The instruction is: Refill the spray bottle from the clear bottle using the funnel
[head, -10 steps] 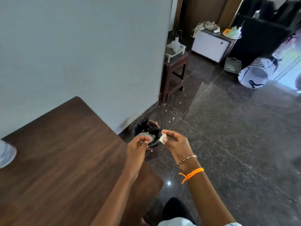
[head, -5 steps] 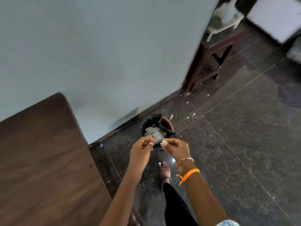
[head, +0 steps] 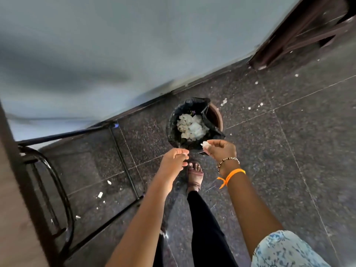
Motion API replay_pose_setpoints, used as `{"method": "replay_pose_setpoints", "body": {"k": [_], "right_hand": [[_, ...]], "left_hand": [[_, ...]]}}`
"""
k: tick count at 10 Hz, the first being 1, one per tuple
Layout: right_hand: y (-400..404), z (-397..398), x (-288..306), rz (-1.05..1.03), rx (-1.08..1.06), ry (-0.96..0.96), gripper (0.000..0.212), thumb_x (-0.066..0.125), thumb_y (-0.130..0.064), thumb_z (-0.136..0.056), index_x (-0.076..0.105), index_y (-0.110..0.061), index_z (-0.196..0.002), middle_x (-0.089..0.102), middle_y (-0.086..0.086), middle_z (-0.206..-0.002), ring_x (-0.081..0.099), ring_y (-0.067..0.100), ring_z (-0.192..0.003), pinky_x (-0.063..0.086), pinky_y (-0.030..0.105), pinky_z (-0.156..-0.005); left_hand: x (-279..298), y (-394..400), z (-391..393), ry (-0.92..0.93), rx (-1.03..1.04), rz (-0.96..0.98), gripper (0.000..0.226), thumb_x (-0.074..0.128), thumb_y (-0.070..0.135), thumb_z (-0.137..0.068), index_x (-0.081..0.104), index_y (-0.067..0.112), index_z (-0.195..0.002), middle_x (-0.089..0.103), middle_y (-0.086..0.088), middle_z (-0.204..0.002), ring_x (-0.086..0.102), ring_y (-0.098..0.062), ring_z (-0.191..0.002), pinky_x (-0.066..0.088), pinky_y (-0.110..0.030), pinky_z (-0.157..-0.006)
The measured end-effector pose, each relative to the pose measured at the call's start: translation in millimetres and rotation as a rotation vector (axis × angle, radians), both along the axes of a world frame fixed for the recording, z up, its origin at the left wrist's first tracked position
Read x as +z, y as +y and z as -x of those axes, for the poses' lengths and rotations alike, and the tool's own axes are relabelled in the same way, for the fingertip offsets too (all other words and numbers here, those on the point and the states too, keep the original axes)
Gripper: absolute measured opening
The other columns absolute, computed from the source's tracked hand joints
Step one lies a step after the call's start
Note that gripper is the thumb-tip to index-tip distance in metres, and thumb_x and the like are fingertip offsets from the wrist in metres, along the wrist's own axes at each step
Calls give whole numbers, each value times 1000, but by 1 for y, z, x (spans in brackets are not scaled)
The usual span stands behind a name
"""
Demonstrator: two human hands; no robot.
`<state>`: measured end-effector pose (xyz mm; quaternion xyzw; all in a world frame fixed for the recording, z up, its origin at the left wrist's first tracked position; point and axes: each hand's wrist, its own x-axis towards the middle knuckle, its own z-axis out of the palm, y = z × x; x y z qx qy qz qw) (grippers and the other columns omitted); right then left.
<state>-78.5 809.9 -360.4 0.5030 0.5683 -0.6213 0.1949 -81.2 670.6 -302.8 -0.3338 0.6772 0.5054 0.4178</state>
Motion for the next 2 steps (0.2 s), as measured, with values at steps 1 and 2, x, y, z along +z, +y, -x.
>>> {"method": "replay_pose_setpoints", "body": {"k": [1,2], "right_hand": [[3,8,-31,14,41,-28,26,60,12,-80,60,7,-105,58,11,-89,57,20,-81,53,22,-65],[2,23,-41,99,-4,-73,36,53,14,-84,55,-2,-117,53,9,-109,54,24,-100,50,32,-77]], "left_hand": [[-27,-1,6,-36,57,29,20,42,11,-94,59,21,-94,61,2,-94,57,-9,-76,45,-26,-78],[-37,3,16,-20,91,30,19,42,12,-95,59,20,-97,61,2,-96,58,-11,-81,45,-28,-83]]}}
